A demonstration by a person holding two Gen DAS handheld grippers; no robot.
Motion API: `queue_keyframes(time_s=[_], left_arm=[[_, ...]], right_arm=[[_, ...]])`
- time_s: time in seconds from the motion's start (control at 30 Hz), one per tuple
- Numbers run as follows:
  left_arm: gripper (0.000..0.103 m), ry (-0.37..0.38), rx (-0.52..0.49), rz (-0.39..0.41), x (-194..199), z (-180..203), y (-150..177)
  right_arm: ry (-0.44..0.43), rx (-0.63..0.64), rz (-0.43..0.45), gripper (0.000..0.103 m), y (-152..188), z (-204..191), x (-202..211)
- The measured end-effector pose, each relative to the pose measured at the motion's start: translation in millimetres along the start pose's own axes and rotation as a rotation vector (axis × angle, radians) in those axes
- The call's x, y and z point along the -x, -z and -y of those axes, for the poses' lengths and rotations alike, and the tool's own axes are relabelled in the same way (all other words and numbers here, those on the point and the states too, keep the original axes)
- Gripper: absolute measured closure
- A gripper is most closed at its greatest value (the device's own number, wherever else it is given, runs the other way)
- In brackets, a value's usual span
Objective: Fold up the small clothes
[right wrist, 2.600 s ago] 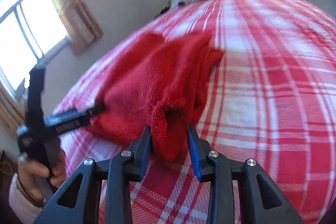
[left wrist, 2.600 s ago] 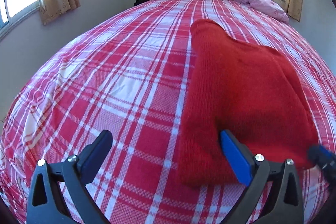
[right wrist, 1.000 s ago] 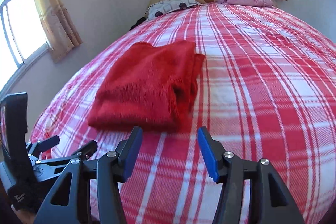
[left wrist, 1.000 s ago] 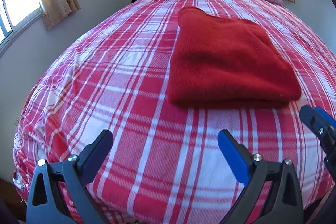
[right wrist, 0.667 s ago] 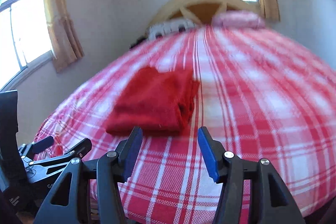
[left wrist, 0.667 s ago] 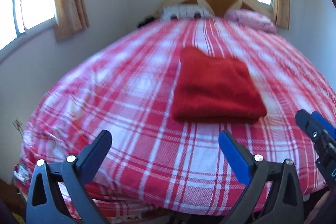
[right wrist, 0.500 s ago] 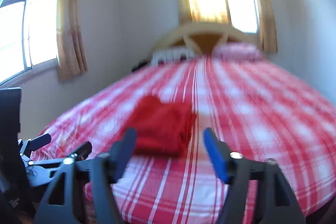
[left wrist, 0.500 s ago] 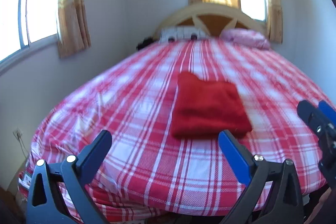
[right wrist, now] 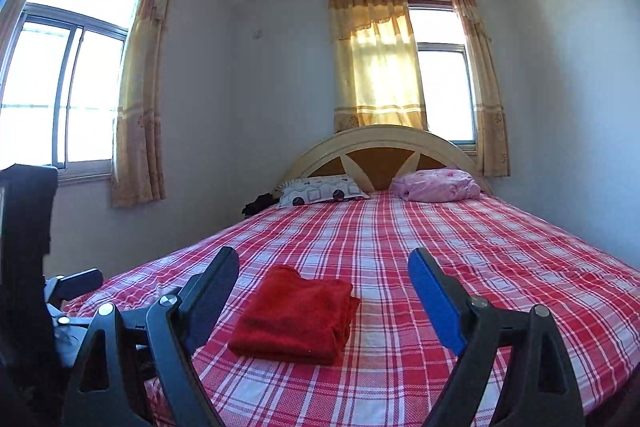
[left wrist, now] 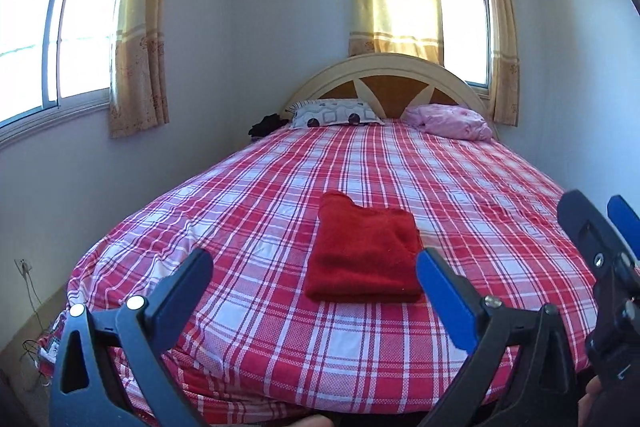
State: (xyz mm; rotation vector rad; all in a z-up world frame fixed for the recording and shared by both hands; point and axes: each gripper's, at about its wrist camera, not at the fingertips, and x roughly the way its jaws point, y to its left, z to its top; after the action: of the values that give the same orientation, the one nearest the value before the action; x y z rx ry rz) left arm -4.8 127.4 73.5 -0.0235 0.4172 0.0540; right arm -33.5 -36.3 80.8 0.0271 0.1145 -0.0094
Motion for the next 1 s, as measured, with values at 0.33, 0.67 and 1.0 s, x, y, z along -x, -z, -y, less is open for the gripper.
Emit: queue_keyframes(time_s=[0.33,0.67,1.0], left_arm=[[0.0,-0.042,-0.039,-0.014,4,6,3],[0.0,-0.067,-0.021,-0.028,6,5,3],[0.0,-0.066,-0.008,-0.056,1,5,4]], right_arm=[[0.015,-0.065,0.005,0.016,-1,14,5],[0.009,-0.077,0.011,0.016,-1,15,8],[0.003,-0.093,-0.007,0.016,3,17,5]])
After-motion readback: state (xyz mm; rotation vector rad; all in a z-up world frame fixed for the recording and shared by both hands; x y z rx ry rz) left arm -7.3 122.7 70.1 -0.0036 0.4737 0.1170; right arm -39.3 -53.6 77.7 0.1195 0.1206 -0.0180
